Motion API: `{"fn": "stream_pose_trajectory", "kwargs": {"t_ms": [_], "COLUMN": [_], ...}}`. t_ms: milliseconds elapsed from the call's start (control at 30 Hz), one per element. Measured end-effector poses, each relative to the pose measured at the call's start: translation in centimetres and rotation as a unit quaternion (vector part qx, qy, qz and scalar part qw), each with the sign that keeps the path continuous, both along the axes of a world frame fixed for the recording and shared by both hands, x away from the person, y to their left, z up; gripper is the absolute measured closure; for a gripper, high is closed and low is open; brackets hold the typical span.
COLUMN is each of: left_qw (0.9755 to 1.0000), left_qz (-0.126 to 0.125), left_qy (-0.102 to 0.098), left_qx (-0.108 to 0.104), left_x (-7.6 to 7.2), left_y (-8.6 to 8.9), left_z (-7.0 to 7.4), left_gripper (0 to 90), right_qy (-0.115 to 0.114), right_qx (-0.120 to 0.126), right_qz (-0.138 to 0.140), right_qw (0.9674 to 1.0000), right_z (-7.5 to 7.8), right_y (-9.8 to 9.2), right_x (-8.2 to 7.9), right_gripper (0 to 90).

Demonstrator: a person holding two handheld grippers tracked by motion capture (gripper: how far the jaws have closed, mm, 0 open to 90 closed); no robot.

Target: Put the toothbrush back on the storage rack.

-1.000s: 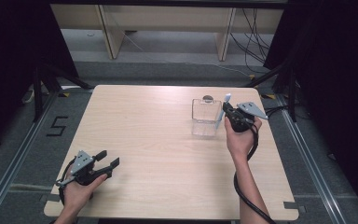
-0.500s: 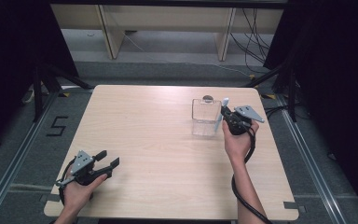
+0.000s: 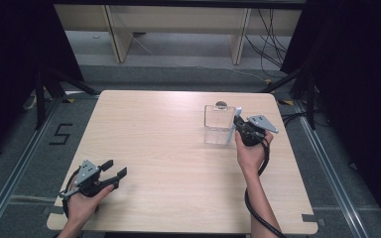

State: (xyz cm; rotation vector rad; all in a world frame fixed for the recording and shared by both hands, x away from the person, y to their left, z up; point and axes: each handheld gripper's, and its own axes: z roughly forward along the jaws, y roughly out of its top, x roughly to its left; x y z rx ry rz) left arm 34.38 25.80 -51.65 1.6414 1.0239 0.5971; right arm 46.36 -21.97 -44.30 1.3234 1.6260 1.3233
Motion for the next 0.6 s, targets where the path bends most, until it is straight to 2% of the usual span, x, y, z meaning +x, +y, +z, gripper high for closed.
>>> {"fn": "stream_pose_trajectory", "kwargs": {"t_ms": [33, 100, 200, 233, 267, 333, 400, 433, 600], "left_qw": [1.0, 1.0, 1.0, 1.0, 0.9999, 0.9999, 1.0, 1.0, 1.0], "left_qz": [0.0, 0.0, 0.0, 0.001, -0.009, -0.009, 0.0, 0.0, 0.002], "left_qy": [0.0, 0.0, 0.0, 0.001, -0.011, -0.011, 0.0, 0.0, 0.0], "left_qx": [0.0, 0.0, 0.0, 0.0, 0.0, -0.003, 0.001, 0.001, 0.0], "left_x": [-0.02, -0.03, -0.03, -0.03, 0.2, 0.22, -0.03, -0.02, -0.04], "left_y": [0.0, 0.01, 0.01, 0.0, 0.04, 0.03, 0.01, 0.04, 0.07], "left_z": [0.0, -0.01, -0.02, -0.03, -0.08, -0.12, -0.01, 0.0, 0.02], "left_gripper": [33.7, 33.8, 33.7, 33.7, 33.7, 33.7, 33.7, 33.8, 33.7], "right_qy": [-0.003, 0.002, -0.001, 0.001, 0.001, -0.001, -0.003, 0.004, 0.002], "right_qx": [-0.007, 0.004, -0.007, -0.009, -0.002, -0.004, -0.008, 0.004, -0.004], "right_qz": [0.001, -0.005, 0.002, -0.004, 0.0, -0.004, -0.003, -0.006, -0.004], "right_qw": [1.0, 1.0, 1.0, 1.0, 1.0, 1.0, 1.0, 1.0, 1.0], "right_z": [-0.07, -0.23, -0.46, -0.5, -0.56, -0.58, -0.56, -0.56, -0.45], "right_y": [-0.07, 0.07, -0.2, -0.2, -0.22, -0.2, -0.26, -0.07, -0.33], "right_x": [0.03, -0.1, 0.03, -0.03, 0.03, -0.04, -0.01, -0.11, -0.01], "right_gripper": [86.1, 86.1, 86.0, 86.0, 86.0, 85.9, 85.8, 85.6, 80.0]}}
